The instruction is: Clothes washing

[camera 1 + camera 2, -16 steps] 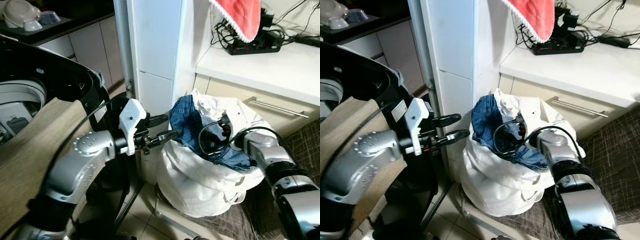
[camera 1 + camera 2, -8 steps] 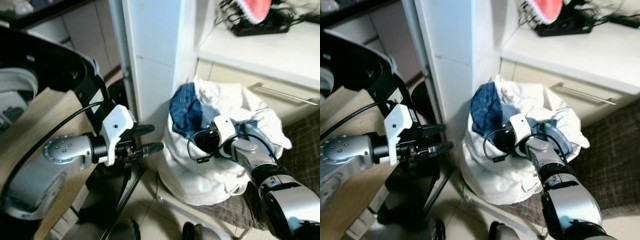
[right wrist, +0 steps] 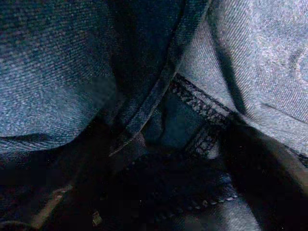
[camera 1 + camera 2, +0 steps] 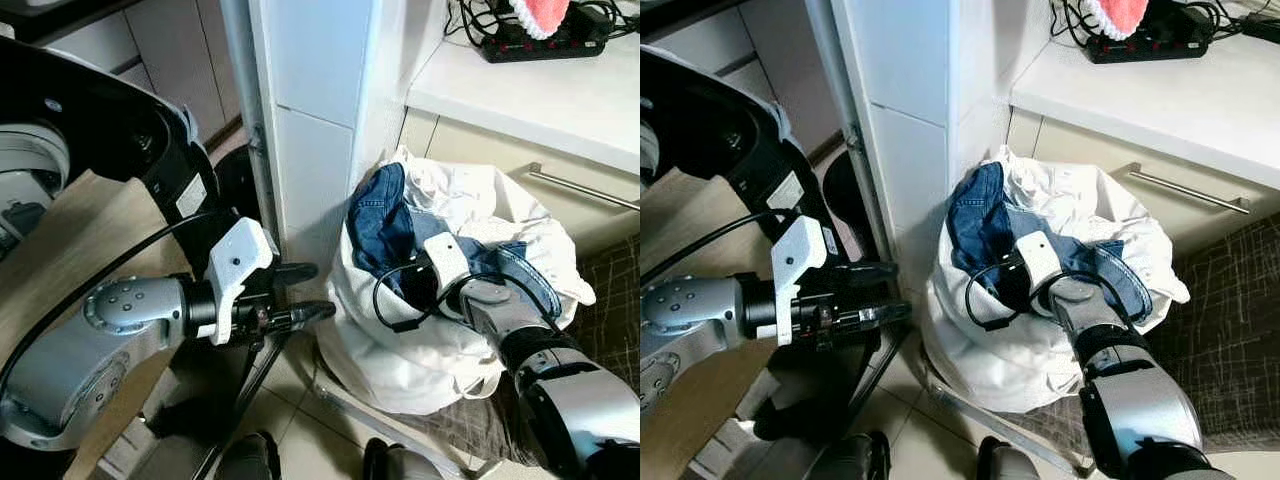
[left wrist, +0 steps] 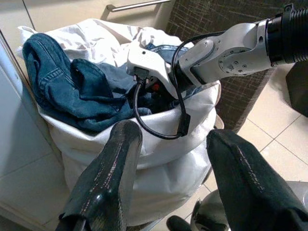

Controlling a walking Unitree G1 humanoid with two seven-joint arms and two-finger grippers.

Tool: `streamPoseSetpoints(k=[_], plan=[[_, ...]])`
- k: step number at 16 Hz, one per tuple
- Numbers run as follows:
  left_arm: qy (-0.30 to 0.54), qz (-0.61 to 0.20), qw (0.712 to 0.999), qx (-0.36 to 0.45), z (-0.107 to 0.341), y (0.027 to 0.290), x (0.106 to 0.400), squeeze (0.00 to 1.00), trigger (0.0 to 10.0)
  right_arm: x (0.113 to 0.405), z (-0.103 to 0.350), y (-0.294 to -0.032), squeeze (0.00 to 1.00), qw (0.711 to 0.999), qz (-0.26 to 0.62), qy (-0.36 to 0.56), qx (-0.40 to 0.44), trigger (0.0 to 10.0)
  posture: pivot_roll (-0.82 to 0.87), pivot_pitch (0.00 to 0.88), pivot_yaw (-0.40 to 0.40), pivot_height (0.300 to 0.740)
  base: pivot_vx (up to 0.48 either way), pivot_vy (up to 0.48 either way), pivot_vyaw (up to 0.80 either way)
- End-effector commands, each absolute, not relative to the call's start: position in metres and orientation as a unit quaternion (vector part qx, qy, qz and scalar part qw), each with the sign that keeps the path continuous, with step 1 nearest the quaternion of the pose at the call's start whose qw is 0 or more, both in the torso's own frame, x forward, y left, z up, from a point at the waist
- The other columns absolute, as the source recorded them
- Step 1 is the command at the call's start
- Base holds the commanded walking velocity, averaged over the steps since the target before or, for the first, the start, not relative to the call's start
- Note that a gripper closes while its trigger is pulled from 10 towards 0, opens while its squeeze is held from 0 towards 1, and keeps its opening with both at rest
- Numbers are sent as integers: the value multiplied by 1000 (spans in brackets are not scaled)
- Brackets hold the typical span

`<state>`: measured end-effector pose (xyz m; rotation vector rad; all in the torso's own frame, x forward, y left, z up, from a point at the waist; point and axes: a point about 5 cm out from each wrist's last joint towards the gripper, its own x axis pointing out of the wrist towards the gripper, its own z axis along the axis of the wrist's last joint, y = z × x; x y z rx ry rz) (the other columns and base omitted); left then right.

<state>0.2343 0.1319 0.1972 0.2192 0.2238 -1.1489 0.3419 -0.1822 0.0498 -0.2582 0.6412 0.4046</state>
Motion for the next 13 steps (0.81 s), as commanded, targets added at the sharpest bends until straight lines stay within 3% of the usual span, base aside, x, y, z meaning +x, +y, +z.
streamPoseSetpoints(k=[1, 13], plan=[[106, -545, 825, 105, 199, 130, 233, 0, 10000, 332, 38, -189, 0, 907, 191, 354, -126, 0, 177, 181, 2, 740, 0, 0, 0], [102, -542, 828, 103, 197, 126, 240, 0, 10000, 335, 43, -197, 0, 916, 181, 345, -99, 0, 159, 145, 18, 740, 0, 0, 0]])
